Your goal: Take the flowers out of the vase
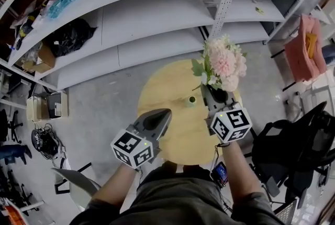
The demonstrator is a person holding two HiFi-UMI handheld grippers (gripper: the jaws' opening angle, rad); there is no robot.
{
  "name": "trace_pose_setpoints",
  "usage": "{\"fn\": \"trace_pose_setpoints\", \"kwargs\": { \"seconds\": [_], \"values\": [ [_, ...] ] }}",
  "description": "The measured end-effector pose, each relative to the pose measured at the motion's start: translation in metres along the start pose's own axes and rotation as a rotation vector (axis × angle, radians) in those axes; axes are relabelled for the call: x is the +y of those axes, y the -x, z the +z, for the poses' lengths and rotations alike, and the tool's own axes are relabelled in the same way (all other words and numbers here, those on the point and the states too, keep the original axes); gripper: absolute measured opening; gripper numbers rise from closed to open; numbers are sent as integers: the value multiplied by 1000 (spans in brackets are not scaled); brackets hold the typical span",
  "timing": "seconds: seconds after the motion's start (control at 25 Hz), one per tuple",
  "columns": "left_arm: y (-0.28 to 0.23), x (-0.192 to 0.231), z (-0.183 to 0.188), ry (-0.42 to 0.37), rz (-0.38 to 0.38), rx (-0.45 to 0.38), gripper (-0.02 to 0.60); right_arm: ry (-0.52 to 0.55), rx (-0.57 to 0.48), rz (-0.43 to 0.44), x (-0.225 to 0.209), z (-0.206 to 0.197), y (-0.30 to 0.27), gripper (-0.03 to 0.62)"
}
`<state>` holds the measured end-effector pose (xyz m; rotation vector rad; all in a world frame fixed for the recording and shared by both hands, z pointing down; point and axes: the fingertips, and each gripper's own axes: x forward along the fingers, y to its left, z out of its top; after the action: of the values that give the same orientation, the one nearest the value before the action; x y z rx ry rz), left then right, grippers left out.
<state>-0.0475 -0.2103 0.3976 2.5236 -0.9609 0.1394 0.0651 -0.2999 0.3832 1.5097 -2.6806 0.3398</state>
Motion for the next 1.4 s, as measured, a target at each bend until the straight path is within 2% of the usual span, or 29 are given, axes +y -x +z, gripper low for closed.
{"fn": "trace_pose_setpoints", "kwargs": {
  "seconds": [0.44,0.68,1.4],
  "values": [
    [-1,-11,38,-44,-10,-71,9,47,-104,52,18,84,22,61],
    [-7,-12,54,-56,-9,-94,9,58,-135,81,25,112,30,61],
    [-22,-20,53,-52,19,-90,9,25,-119,117,14,110,39,57]
  ]
}}
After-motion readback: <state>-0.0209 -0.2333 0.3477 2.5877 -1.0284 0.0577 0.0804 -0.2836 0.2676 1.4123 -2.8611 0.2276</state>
